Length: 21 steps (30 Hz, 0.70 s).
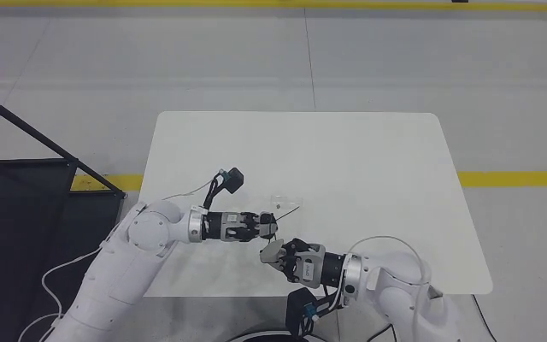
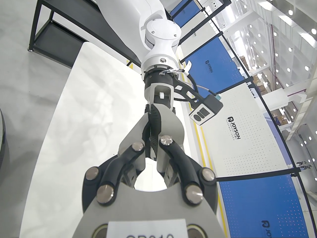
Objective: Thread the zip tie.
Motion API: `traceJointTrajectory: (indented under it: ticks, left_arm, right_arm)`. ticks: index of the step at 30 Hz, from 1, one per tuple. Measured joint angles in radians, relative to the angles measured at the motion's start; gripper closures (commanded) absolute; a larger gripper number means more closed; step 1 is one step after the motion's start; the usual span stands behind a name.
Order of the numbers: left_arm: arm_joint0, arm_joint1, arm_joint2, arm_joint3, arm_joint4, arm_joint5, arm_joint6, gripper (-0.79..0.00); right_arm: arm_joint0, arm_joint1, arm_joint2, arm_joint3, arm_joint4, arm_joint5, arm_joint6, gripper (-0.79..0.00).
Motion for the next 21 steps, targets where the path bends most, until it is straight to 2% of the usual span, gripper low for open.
traceJointTrajectory:
  ticks: [21]
  left_arm:
    - [0.045, 0.014, -0.018, -0.043, 0.102, -0.094, 0.104, 0.000]
  right_arm:
    - [0.001, 0.008, 0.004, 0.001, 0.026, 0.017, 0.017, 0.000]
